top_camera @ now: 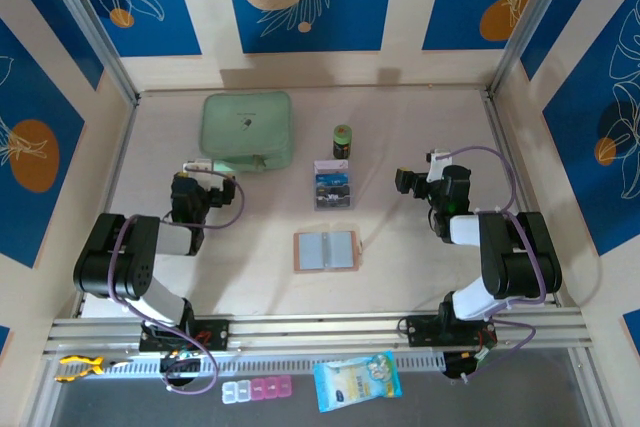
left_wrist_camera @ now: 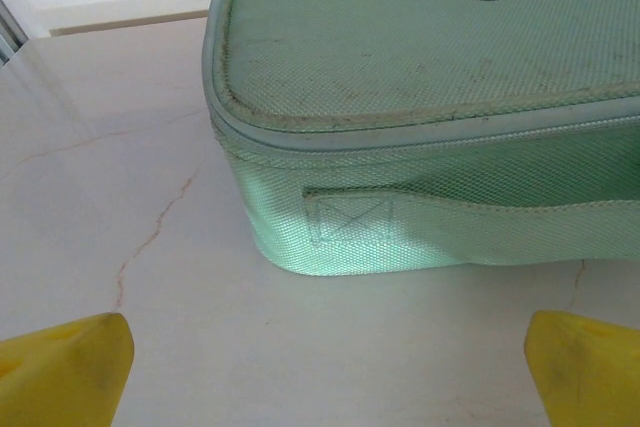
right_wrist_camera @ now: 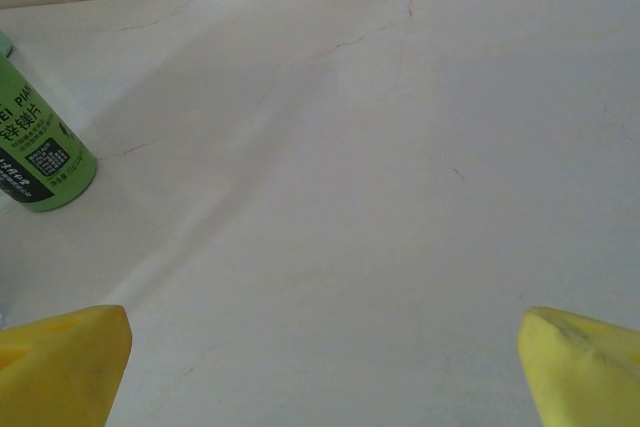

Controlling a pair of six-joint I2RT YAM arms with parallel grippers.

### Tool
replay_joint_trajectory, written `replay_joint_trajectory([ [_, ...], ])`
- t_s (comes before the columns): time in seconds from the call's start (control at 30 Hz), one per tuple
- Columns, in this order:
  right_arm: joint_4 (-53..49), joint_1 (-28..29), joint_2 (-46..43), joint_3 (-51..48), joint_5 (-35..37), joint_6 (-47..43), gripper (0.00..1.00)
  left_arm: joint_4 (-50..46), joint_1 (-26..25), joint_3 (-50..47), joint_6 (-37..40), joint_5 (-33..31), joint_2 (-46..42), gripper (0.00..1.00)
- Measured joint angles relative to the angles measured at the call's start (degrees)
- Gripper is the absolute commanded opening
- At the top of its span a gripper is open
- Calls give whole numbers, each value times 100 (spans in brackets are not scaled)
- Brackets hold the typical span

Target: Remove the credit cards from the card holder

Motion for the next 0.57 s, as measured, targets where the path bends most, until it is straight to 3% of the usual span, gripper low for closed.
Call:
replay_joint_trajectory([
  [0.57, 52, 0, 11, 0, -63, 0, 99, -94, 26, 15, -2, 216, 0, 100],
])
